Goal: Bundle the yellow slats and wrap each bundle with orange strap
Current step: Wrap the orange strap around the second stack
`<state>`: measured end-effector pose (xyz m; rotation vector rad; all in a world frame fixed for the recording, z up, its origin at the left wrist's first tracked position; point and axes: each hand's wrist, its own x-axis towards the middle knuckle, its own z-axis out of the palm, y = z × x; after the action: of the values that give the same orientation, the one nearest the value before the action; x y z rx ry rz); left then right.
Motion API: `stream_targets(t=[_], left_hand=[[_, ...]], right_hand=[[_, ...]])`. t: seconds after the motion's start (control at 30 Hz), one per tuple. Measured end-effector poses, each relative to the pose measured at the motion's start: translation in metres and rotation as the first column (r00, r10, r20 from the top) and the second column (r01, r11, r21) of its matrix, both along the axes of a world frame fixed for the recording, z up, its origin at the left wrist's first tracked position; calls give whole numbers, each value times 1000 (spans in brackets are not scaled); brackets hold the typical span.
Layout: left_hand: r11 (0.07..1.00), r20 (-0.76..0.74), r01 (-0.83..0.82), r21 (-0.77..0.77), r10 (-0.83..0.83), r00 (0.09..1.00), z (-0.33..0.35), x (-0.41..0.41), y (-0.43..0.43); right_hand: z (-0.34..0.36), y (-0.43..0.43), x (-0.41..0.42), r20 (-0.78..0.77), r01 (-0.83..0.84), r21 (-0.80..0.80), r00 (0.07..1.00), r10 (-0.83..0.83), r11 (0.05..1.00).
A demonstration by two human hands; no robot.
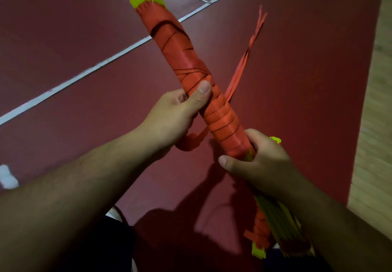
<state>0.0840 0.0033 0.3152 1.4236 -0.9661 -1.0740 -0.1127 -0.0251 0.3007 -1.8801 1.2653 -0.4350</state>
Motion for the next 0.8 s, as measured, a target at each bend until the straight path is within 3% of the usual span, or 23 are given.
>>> stream_targets(t=[0.07, 0.13, 0.23, 0.27, 0.33, 0.4, 0.47, 0.53, 0.63, 0.73, 0.8], left_hand=[[997, -48, -4, -71, 1, 999, 5, -1, 0], [993, -109, -23, -120, 10, 994, 9, 0, -2], [986, -174, 11, -164, -40, 984, 14, 4, -4], [985, -167, 28, -169, -57, 984, 15, 5, -3], [986, -127, 59, -155, -79, 989, 16, 8, -2], [992, -67, 44, -116, -52, 996, 15, 12, 1], [998, -14, 54, -45, -54, 998, 10, 15, 3], [996, -2, 82, 43, -82, 997, 5, 15, 4], [987, -10, 108, 118, -108, 994, -2, 8, 4], [986, -47, 72, 149, -66, 997, -5, -4, 5], [988, 18, 10, 157, -13, 1000, -12, -7, 6]], right_hand=[[3, -8, -6, 238, -114, 249, 970, 54, 962], [2, -13, -12, 449, -305, 482, 891, 68, 821], [3, -10, -17, 486, -483, 667, 859, 159, 568], [3, -7, -16, 489, -505, 678, 853, 185, 534], [4, 0, -11, 455, -476, 631, 866, 205, 612], [6, 4, -7, 360, -359, 528, 915, 180, 770], [8, 6, -4, 219, -215, 363, 965, 141, 907], [6, 5, -5, 101, -86, 174, 992, 69, 981], [-6, 2, -6, -58, -6, -33, 998, 4, 999], [-19, 3, -6, -185, -22, -131, 983, -2, 991], [-23, 6, -3, -256, -37, -172, 967, -8, 984]])
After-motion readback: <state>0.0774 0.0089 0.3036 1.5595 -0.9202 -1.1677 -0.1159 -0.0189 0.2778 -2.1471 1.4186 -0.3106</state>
